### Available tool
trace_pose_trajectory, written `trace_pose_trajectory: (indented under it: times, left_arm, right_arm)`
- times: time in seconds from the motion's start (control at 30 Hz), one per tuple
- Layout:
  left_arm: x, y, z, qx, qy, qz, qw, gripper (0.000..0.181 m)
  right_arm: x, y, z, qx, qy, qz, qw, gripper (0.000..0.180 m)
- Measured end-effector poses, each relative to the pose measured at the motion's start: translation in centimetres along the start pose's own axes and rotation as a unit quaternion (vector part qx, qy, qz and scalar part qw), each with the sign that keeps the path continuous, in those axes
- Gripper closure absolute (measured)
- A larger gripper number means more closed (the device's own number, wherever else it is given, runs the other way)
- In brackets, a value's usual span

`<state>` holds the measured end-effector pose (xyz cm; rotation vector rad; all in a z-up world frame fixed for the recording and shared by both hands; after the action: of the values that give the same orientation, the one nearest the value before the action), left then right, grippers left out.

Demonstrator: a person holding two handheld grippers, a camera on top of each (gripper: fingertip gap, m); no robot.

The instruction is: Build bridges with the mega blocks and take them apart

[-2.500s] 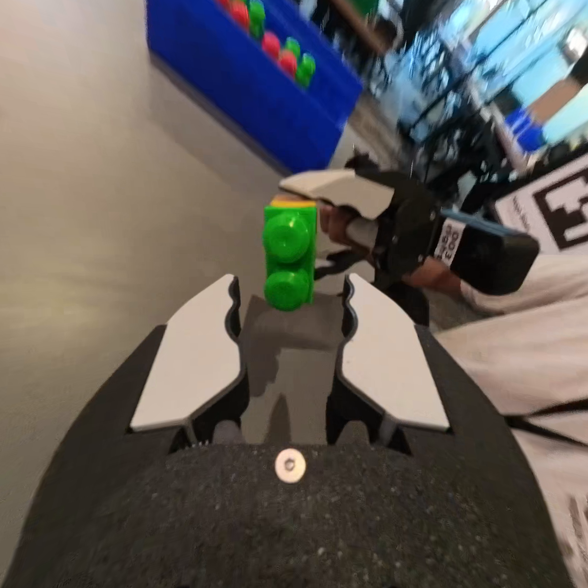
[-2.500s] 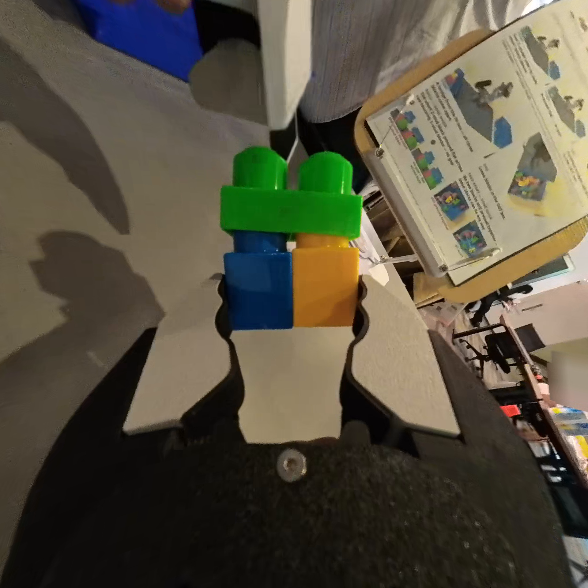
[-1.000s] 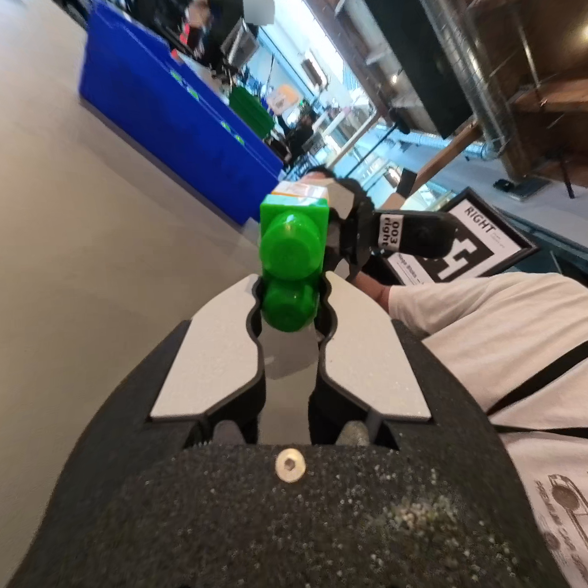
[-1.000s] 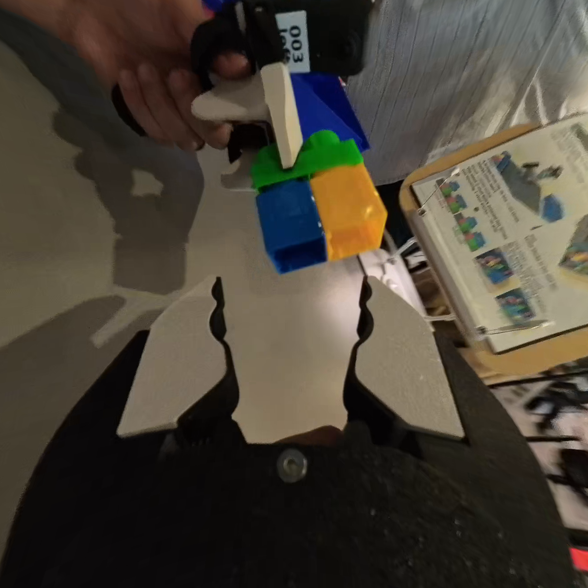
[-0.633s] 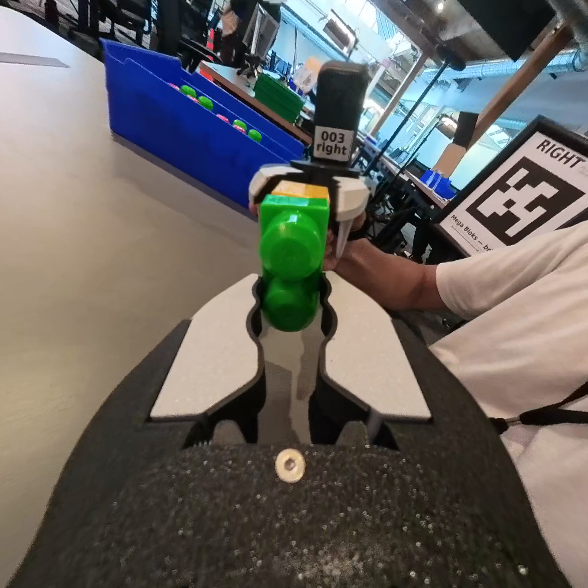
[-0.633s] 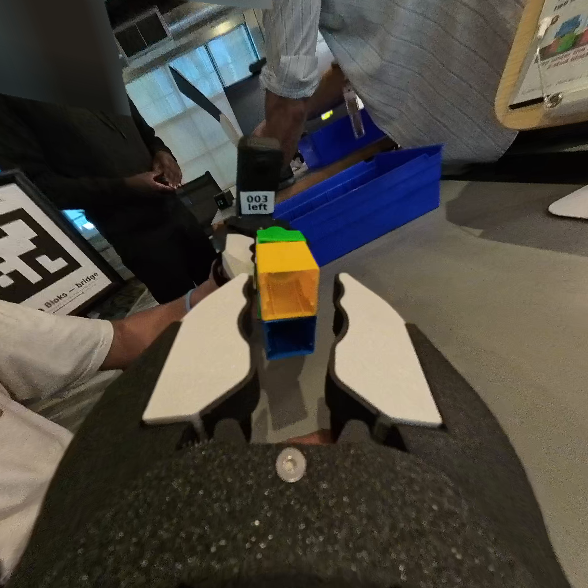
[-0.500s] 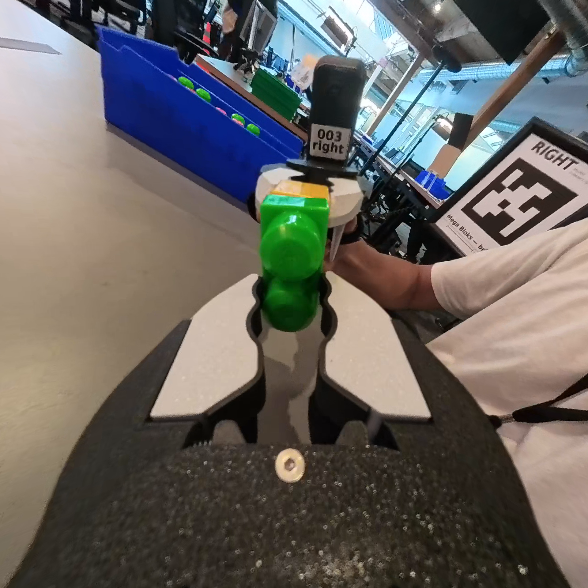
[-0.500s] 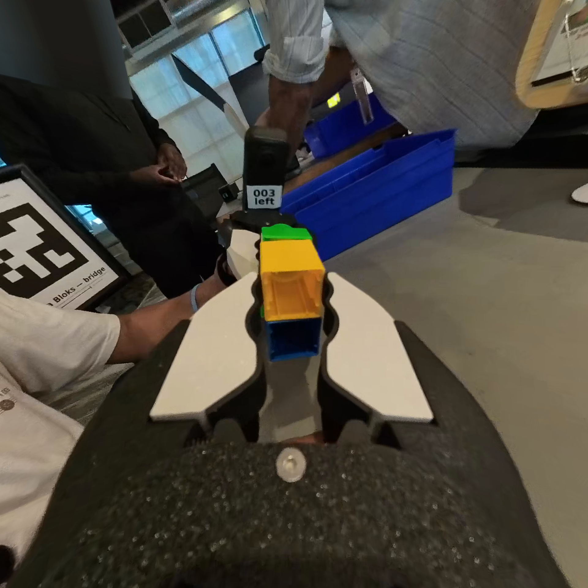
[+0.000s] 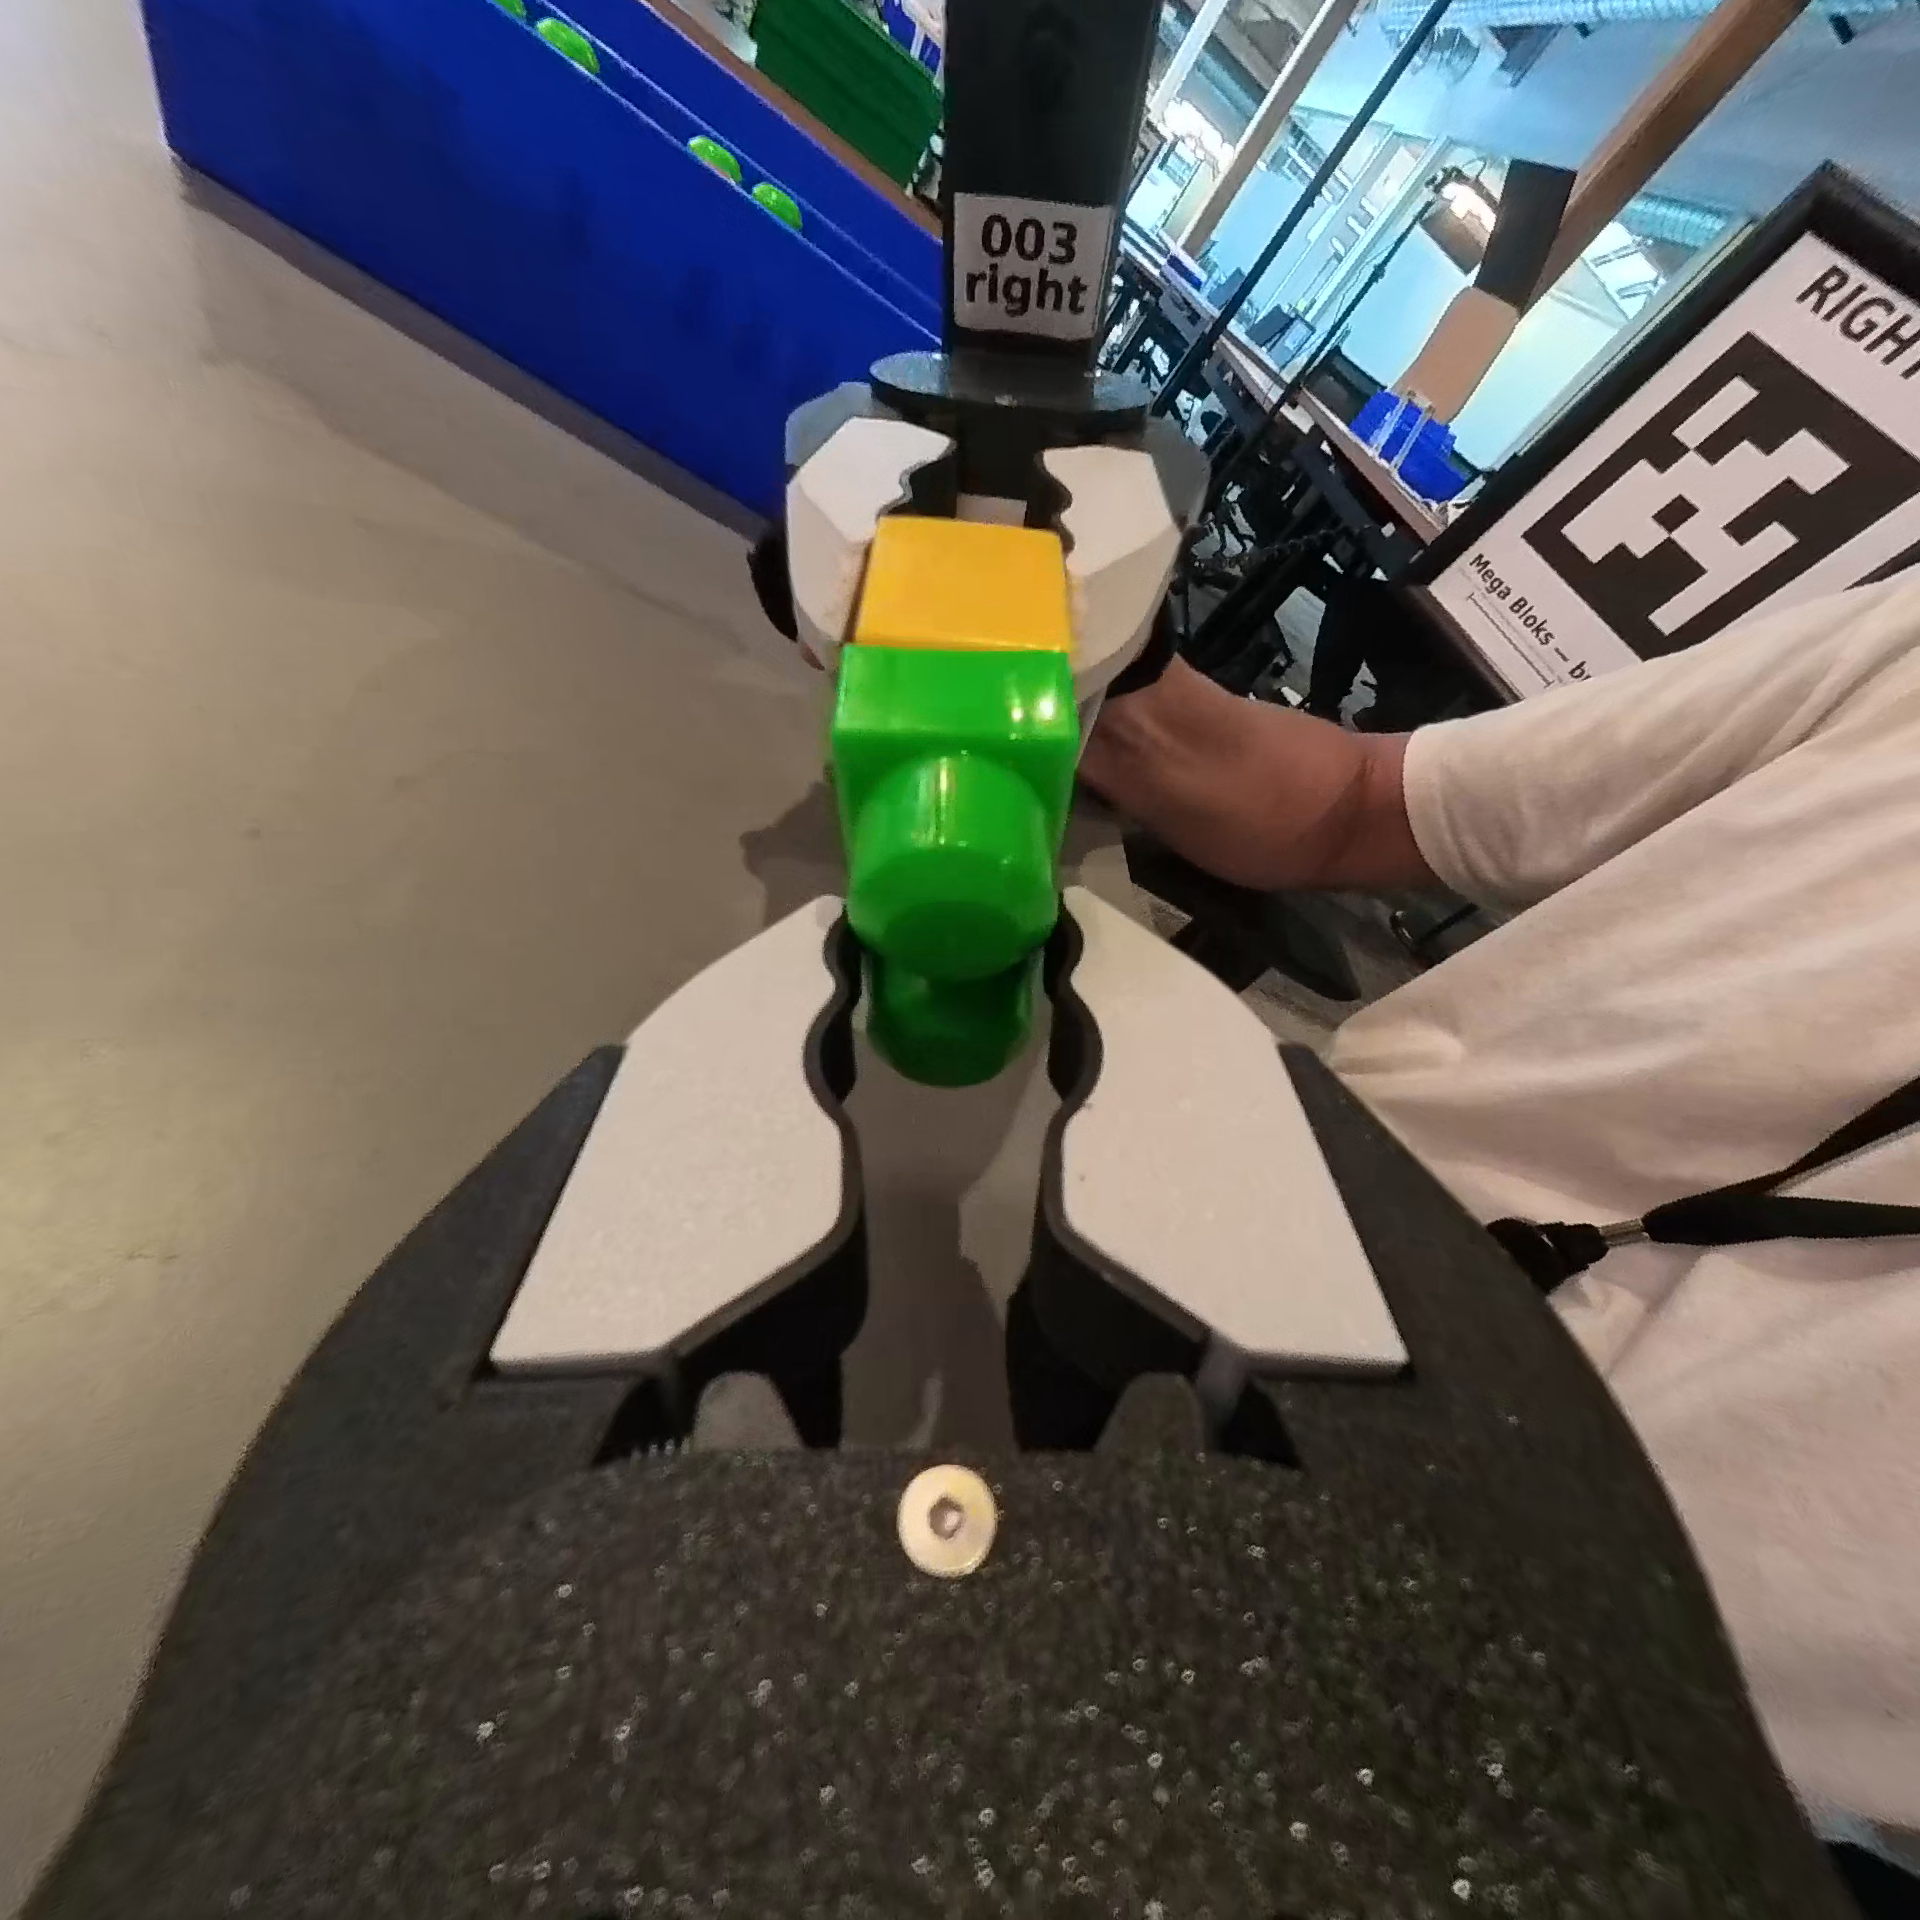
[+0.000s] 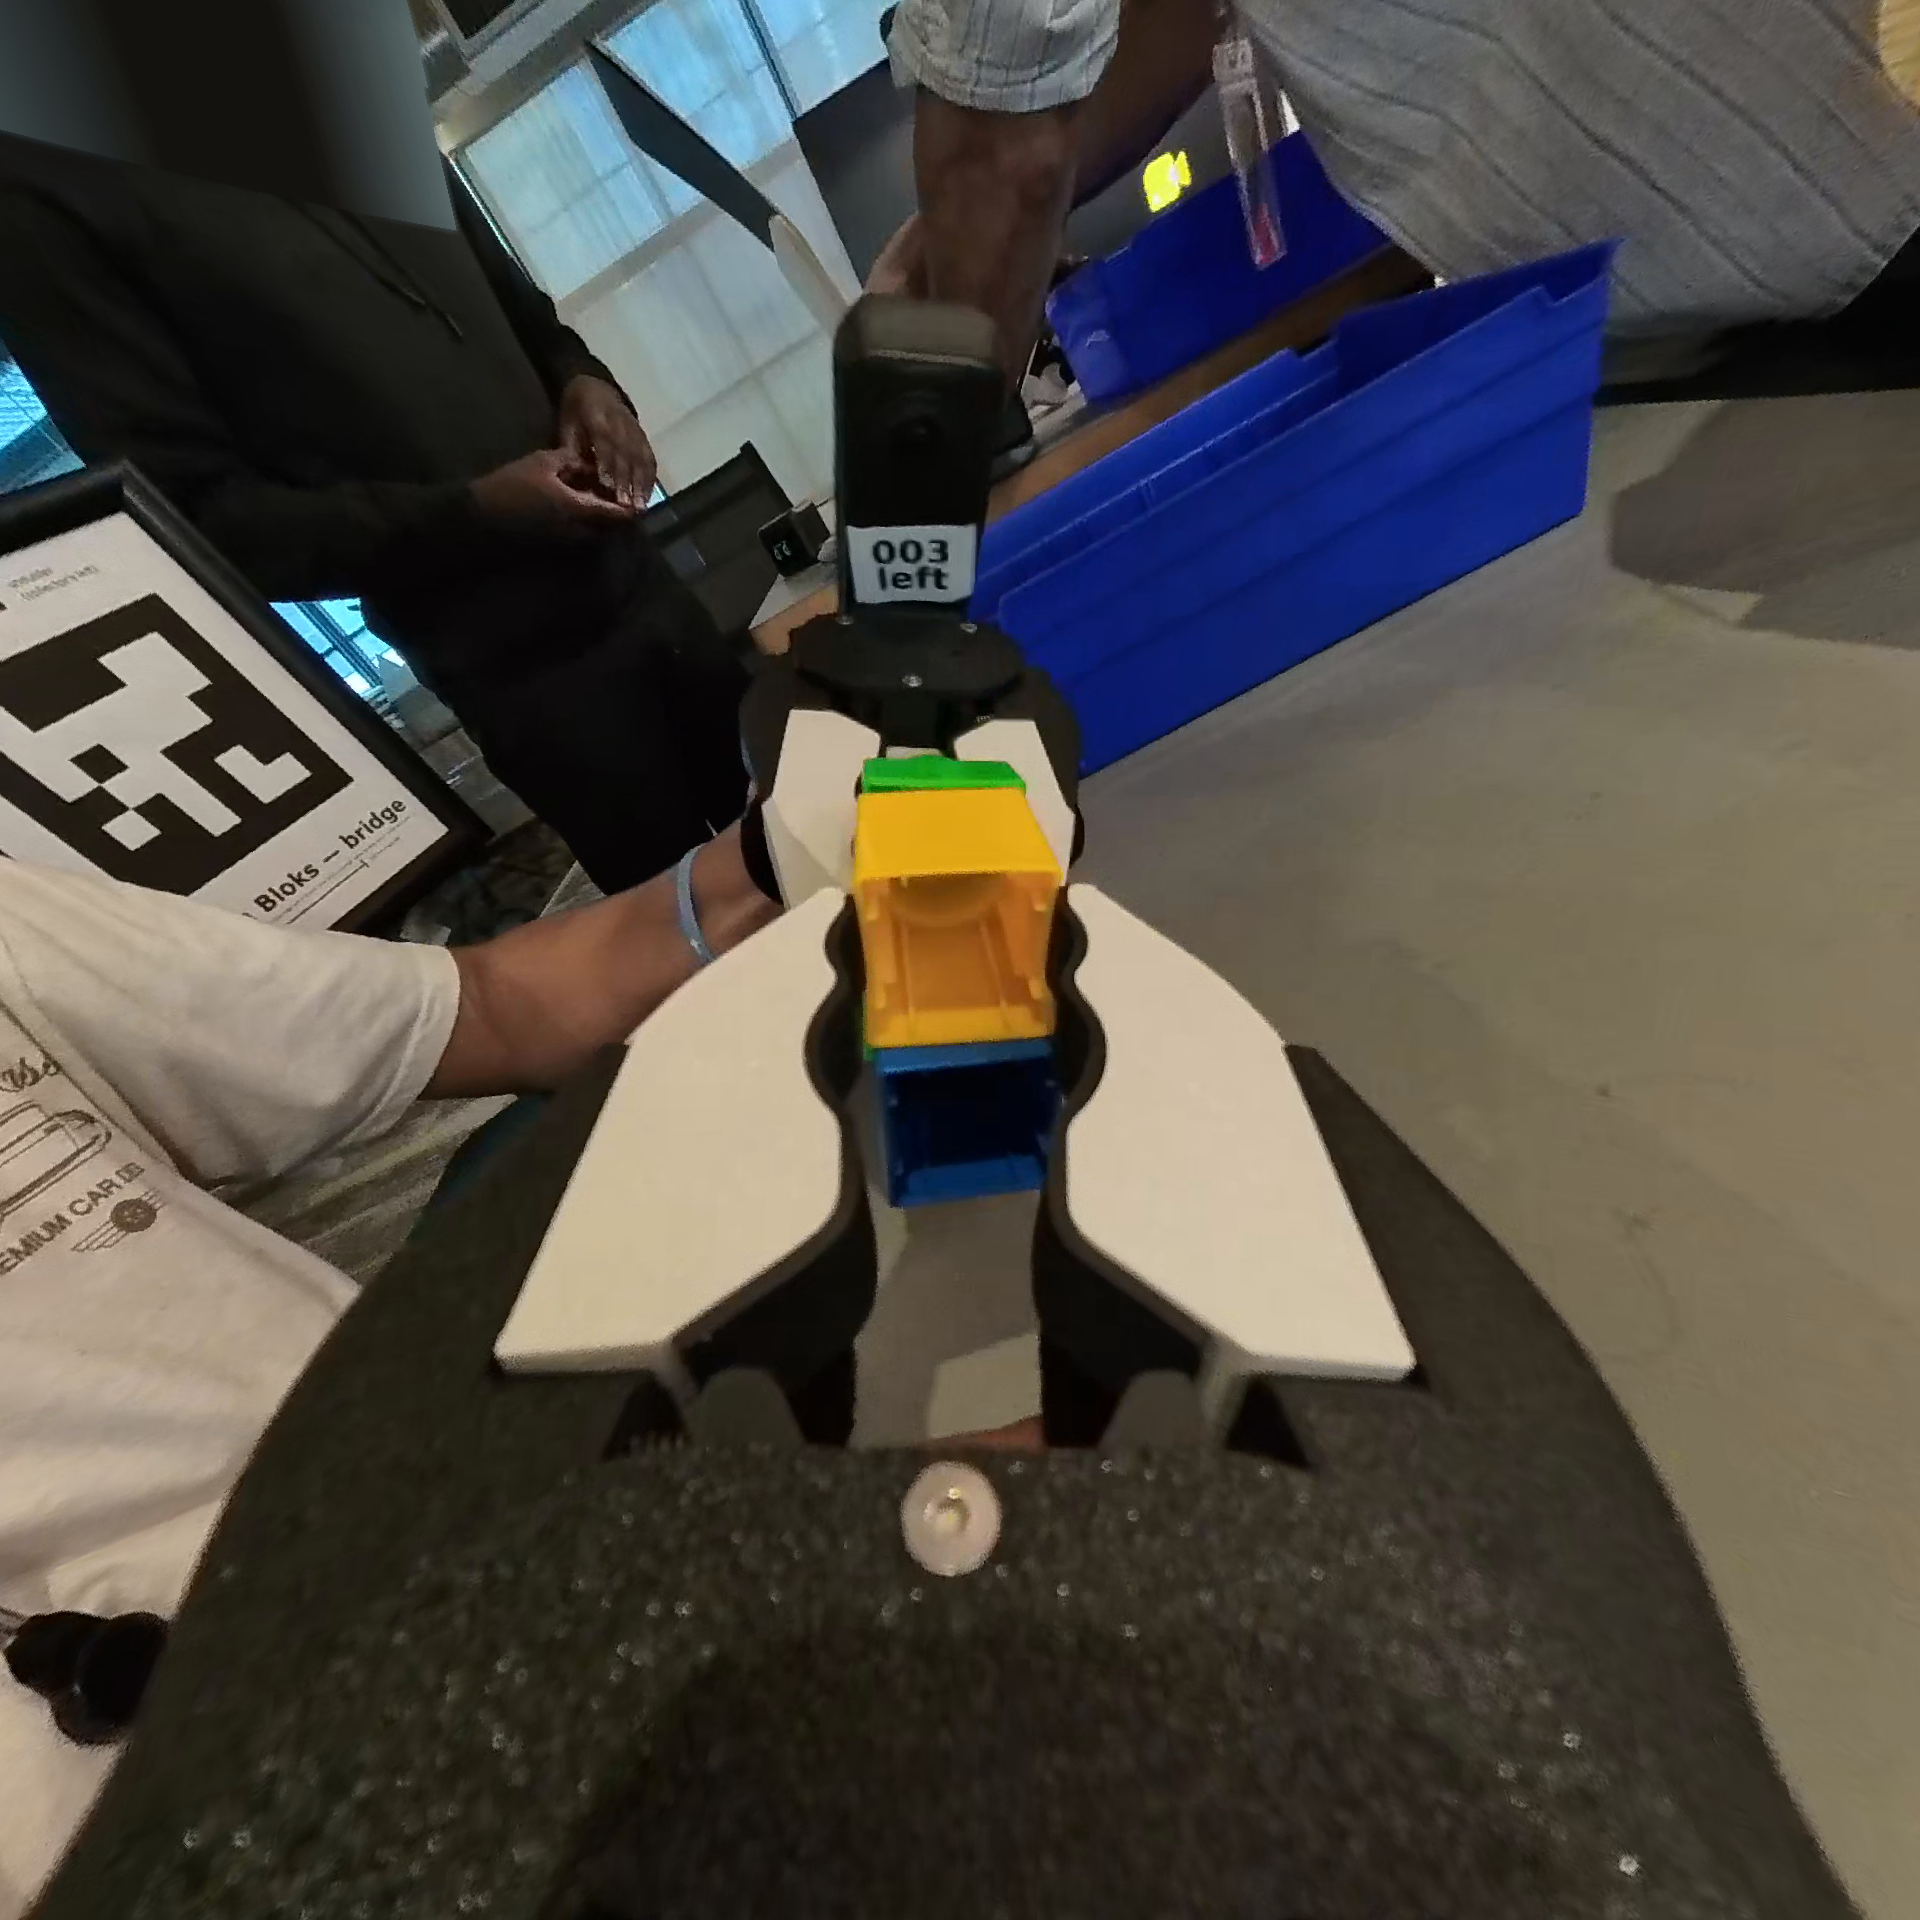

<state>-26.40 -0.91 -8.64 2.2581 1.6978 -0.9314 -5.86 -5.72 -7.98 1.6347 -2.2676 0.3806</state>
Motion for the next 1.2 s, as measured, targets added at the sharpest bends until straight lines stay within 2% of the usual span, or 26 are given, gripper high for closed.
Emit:
trace_pose_trajectory:
  times: [0.17,0.23,0.27,0.4,0.77,1.0,1.1,1.2]
  left_arm:
    - [-0.2,-0.3,-0.7,-0.035,-0.004,-0.004,0.999,0.147]
    - [-0.3,-0.9,-1.1,-0.060,-0.010,-0.003,0.998,0.129]
    - [-0.3,-1.2,-1.2,-0.072,-0.014,0.000,0.997,0.126]
    - [-0.2,-1.1,-1.1,-0.072,-0.002,-0.002,0.997,0.146]
    - [-0.2,-0.5,-0.3,-0.042,0.009,0.008,0.999,0.147]
    - [0.2,-0.9,-1.0,-0.082,0.000,0.008,0.997,0.147]
    - [0.5,-1.8,-1.0,-0.111,-0.013,0.005,0.994,0.147]
    - [0.5,-2.8,-1.0,-0.132,-0.023,0.018,0.991,0.147]
  right_arm:
    - [-0.1,-0.3,-0.7,-0.022,-0.010,0.007,1.000,0.146]
    - [0.0,-0.3,-0.5,-0.008,-0.022,0.013,1.000,0.146]
    - [0.1,-0.1,-0.3,0.001,-0.027,0.014,1.000,0.146]
    - [0.4,0.5,-0.1,0.012,-0.037,0.013,0.999,0.145]
    - [0.3,0.2,0.5,0.036,-0.020,-0.009,0.999,0.146]
    - [0.2,0.4,0.0,-0.005,-0.006,0.014,1.000,0.144]
    - [0.2,-0.3,-0.1,-0.013,0.002,0.017,1.000,0.117]
    - [0.0,-0.2,0.9,0.022,0.005,0.021,1.000,0.112]
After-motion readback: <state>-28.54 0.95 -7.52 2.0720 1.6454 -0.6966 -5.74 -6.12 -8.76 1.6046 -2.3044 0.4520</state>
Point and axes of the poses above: each gripper's, where its closed fingertips meet, y out along the fingers, z out of its underside, x = y × z across the jaws, the point moved 10 cm from there along -y, back along the fingers, and after that the axes turned 3 degrees about -y, right-handed, at the moved point
